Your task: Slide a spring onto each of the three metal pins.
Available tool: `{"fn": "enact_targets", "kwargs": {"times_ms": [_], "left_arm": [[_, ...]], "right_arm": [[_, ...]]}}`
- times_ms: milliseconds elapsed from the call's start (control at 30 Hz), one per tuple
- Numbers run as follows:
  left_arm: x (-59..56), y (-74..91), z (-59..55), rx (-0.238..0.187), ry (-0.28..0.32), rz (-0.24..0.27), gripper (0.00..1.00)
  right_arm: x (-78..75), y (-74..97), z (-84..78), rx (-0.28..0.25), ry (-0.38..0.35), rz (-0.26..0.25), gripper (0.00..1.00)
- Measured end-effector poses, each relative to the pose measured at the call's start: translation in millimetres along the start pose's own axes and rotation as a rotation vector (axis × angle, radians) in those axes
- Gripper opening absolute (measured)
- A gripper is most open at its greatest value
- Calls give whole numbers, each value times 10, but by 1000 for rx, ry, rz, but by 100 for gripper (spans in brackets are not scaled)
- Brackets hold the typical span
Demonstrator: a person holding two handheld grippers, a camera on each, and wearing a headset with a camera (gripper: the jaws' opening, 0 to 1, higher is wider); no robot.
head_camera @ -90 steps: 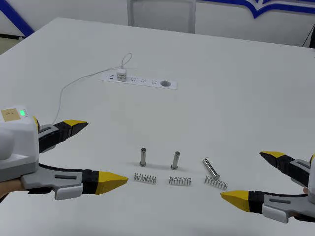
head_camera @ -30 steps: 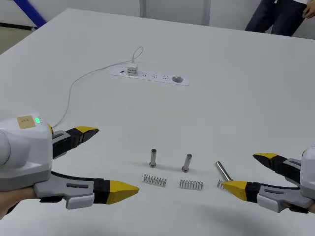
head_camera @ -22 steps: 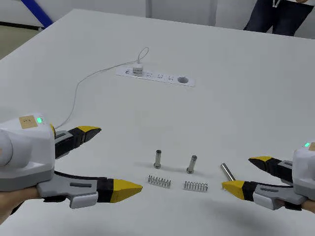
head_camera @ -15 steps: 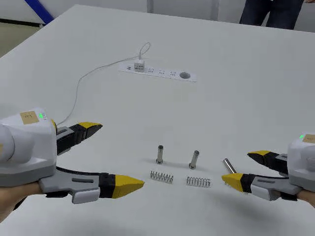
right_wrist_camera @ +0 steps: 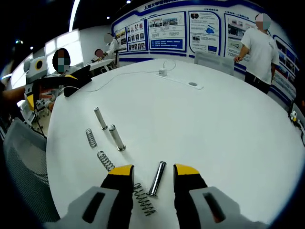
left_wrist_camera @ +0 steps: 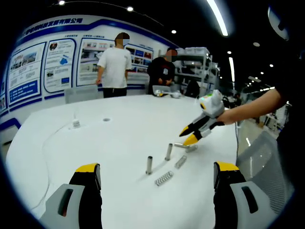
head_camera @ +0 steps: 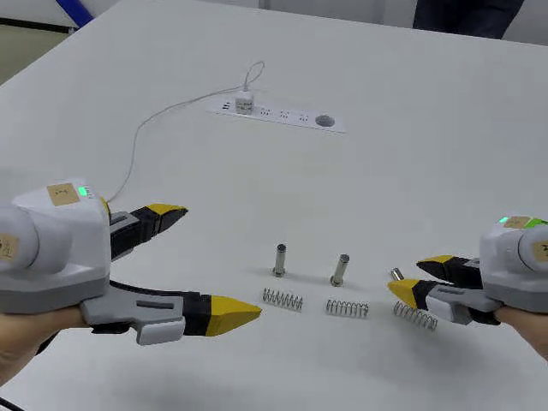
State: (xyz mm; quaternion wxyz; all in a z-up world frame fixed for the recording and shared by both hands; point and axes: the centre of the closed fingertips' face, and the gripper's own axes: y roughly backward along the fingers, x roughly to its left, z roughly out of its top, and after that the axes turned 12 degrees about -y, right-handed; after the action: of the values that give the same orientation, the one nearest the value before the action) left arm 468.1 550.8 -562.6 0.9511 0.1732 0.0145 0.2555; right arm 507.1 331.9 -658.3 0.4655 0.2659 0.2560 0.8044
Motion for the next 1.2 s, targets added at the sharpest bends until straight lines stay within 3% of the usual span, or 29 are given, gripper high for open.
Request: {"fn": "enact_targets", "kwargs": {"times_ms": [300, 467, 933, 1200], "left_arm": [[36, 11, -49, 7, 11, 7, 100], [28, 6, -58, 8, 15, 6, 100], [-8, -35, -52, 6, 18, -5, 100], [-29, -58, -35, -1, 19, -10, 100]], "right_arm": [[-97, -159, -110, 66, -19, -33, 27], [-122, -200, -116, 73, -32, -48, 24], [-125, -222, -127, 110, -7, -63, 13], [-102, -259, -115, 160, -38, -77, 9]]}}
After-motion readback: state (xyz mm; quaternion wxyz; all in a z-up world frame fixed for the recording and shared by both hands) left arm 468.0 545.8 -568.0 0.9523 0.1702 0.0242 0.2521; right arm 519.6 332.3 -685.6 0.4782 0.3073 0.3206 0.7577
